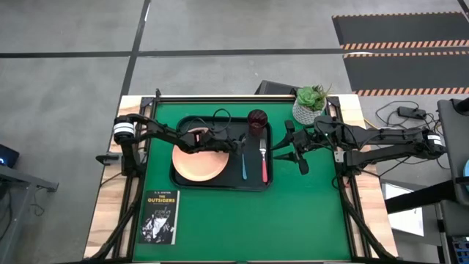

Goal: Pick and place plate/cup/fork/spoon on tray
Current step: Adjust the blue spoon on the black tray

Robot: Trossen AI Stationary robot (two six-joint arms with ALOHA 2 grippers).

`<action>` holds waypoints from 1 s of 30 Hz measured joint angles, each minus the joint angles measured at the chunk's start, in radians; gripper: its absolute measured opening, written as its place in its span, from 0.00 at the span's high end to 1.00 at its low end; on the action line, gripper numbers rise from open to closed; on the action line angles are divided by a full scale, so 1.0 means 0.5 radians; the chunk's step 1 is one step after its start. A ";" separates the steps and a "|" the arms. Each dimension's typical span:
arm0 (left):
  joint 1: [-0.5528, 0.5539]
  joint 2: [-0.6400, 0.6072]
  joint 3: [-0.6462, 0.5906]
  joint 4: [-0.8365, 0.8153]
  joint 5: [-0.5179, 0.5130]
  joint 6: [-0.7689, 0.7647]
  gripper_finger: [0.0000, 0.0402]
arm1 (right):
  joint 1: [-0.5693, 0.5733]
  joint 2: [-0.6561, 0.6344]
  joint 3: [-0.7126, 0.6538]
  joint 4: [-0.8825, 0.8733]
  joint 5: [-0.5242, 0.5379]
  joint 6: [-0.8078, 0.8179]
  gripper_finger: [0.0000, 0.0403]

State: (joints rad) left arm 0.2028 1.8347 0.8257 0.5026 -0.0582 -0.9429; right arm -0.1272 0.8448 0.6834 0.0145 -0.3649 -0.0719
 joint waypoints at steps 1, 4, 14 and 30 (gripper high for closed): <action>0.000 0.000 0.000 -0.015 0.001 -0.025 0.85 | 0.000 0.000 0.000 -0.002 0.000 0.000 0.65; 0.000 0.000 -0.001 -0.090 0.007 -0.066 0.85 | 0.000 0.000 0.001 -0.004 0.000 0.001 0.66; -0.014 -0.005 -0.002 -0.142 0.063 -0.170 0.85 | 0.001 0.000 0.002 -0.004 0.000 0.002 0.64; -0.025 -0.024 -0.002 -0.139 0.069 -0.195 0.85 | 0.001 0.001 0.002 -0.020 0.001 0.002 0.64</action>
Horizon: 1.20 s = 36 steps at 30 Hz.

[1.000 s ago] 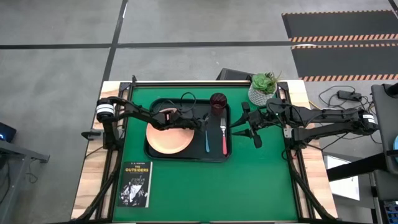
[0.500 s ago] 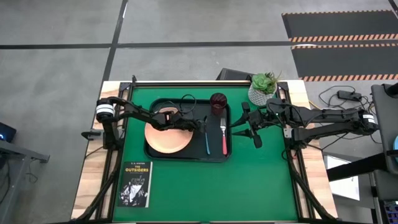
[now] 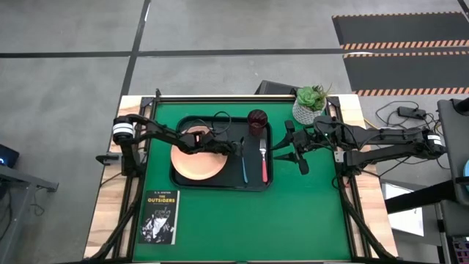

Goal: Pick and place plate/cup/fork/spoon on tray
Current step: Adjust the blue spoon on the black tray

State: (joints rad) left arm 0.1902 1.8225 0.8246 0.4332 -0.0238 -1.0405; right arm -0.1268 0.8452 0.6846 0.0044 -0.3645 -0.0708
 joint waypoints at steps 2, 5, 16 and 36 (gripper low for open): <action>-0.003 -0.023 0.000 0.006 0.000 0.014 0.85 | -0.001 0.000 0.000 0.000 0.000 0.000 0.64; -0.005 -0.058 0.000 0.005 0.002 0.062 0.85 | -0.001 0.000 0.000 0.001 0.000 0.000 0.63; -0.007 -0.072 -0.004 -0.006 -0.008 0.102 0.81 | -0.001 0.000 0.000 0.002 0.000 -0.001 0.64; -0.070 -0.340 -0.015 0.004 0.229 0.428 0.60 | 0.000 0.002 0.000 -0.018 0.000 0.046 0.64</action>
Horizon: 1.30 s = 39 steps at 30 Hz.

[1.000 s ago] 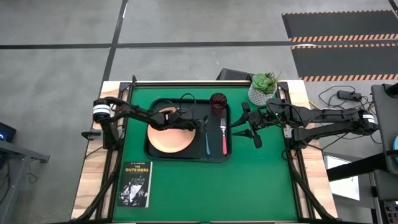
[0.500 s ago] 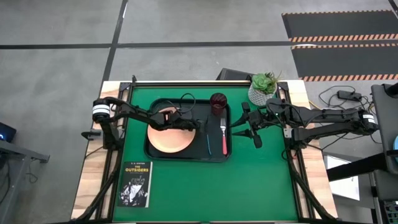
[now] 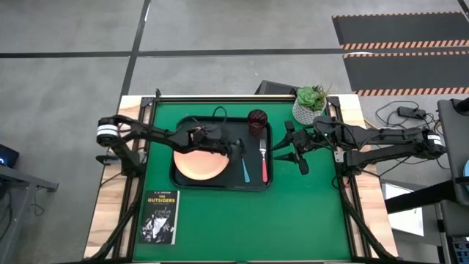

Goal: Pick and place plate/cup/fork/spoon on tray
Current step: Adjust the blue spoon on the black tray

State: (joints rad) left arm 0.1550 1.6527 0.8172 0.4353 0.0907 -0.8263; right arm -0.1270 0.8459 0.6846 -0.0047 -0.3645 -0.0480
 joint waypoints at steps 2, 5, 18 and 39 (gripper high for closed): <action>-0.046 -0.087 0.014 0.019 -0.041 0.178 0.60 | 0.000 0.002 0.000 -0.003 0.001 0.037 0.64; -0.152 -0.223 0.002 0.018 -0.119 0.450 0.60 | 0.000 0.012 0.000 0.002 0.001 0.115 0.64; -0.735 -0.667 -0.391 0.386 -0.217 1.358 0.60 | 0.159 0.398 -0.003 0.128 0.312 0.319 0.76; -0.785 -0.872 -1.056 1.336 -0.328 1.457 0.60 | 0.179 1.387 1.263 -1.156 0.731 -0.003 0.98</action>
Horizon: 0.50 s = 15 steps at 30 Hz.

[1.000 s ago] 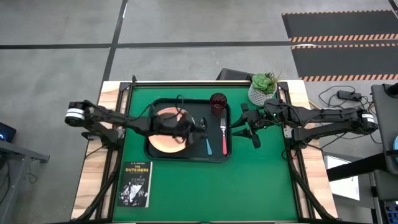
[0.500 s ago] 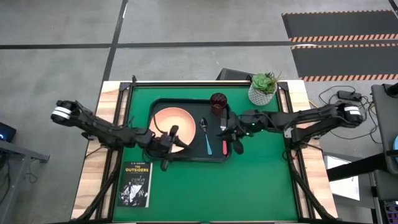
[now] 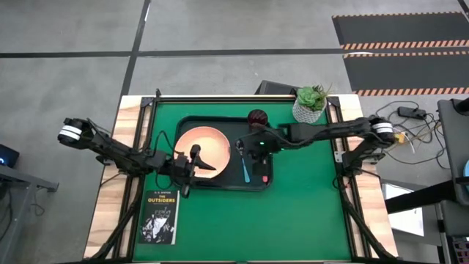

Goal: Pick and place plate/cup/fork/spoon on tray
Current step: Adjust the blue spoon on the black tray

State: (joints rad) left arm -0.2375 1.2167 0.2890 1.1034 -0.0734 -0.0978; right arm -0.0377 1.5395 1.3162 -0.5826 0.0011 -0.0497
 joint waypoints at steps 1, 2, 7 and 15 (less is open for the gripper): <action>0.000 -0.007 -0.010 -0.007 -0.030 0.000 0.60 | -0.003 0.062 0.078 -0.083 0.033 -0.033 0.98; 0.001 -0.009 -0.012 -0.005 -0.042 0.000 0.60 | -0.007 0.117 0.149 -0.146 0.055 -0.057 0.98; 0.001 -0.023 -0.017 0.021 -0.084 0.000 0.60 | -0.027 0.413 0.444 -0.316 0.088 -0.300 0.98; 0.001 -0.027 -0.021 0.041 -0.085 0.000 0.60 | -0.082 0.740 0.557 -0.347 0.381 -0.801 0.98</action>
State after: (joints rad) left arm -0.2371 1.2035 0.2787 1.1240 -0.1162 -0.0978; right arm -0.0785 1.9092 1.5948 -0.7562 0.1918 -0.4501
